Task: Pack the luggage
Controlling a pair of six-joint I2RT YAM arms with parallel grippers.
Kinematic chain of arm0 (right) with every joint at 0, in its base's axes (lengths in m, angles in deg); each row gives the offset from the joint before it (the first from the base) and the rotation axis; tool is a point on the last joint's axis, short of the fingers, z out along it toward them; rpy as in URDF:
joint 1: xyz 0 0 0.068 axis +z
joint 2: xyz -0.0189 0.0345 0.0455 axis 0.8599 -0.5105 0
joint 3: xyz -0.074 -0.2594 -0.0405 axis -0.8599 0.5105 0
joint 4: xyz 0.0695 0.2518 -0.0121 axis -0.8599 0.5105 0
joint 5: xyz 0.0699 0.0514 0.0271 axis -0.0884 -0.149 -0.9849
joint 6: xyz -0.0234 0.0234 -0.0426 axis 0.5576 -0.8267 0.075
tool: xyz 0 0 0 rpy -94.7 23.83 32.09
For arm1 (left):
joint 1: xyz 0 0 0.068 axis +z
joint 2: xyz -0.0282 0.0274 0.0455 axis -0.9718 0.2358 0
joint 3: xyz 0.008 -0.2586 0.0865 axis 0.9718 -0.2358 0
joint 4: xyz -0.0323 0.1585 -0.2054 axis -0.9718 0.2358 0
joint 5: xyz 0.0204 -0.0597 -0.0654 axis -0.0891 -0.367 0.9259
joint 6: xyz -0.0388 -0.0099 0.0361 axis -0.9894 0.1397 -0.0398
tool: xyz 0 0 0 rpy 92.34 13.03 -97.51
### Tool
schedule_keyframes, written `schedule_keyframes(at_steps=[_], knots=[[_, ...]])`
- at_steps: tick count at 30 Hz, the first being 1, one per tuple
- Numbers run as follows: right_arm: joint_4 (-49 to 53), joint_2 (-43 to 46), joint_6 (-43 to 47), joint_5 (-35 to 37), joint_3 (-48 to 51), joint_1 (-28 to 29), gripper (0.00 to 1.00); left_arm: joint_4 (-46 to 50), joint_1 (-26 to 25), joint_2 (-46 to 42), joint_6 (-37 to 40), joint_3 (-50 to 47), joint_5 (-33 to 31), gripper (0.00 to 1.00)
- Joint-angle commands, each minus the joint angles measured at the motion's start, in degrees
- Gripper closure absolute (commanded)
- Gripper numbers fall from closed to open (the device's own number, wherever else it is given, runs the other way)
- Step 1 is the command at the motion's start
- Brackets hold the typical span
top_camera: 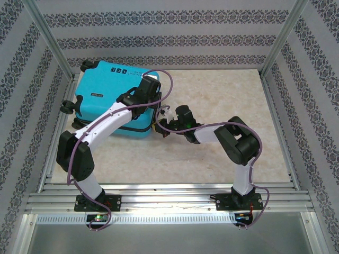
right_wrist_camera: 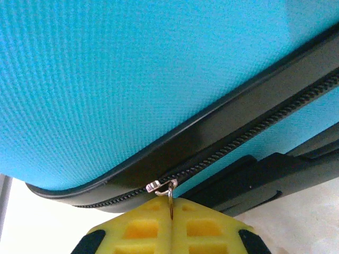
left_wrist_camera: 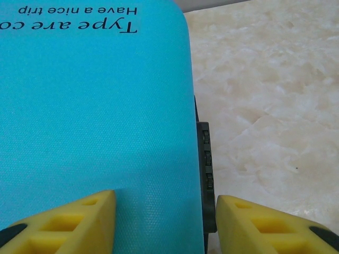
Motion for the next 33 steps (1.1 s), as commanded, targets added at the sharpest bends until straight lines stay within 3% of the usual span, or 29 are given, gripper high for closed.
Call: schedule_keyframes(at_steps=[1, 8, 18, 22, 29, 33], knots=[[-0.06, 2.75, -3.73, 8.11, -2.96, 0.61, 1.0, 10.18, -2.01, 4.26, -2.69, -5.08, 12.01, 0.49], [1.61, 3.13, -10.7, 14.67, -5.39, -1.56, 1.0, 9.84, -1.88, 3.98, -2.5, -6.72, 11.58, 0.5], [-9.09, 0.15, -25.55, -0.05, -7.81, -6.65, 1.0, 8.0, -1.83, 3.96, -1.77, -10.14, 12.61, 0.52], [-5.74, 0.53, -24.45, -1.51, -9.15, -6.79, 1.0, 8.16, -1.83, 3.89, -1.17, -11.04, 12.89, 0.52], [2.75, 2.89, -20.78, 9.83, -8.99, -7.03, 1.0, 7.5, -1.83, 4.41, -0.93, -12.45, 13.76, 0.54], [-0.09, 0.07, -22.4, 2.07, -13.25, -9.46, 1.0, 7.04, -1.83, 4.7, -0.9, -13.23, 14.1, 0.54]])
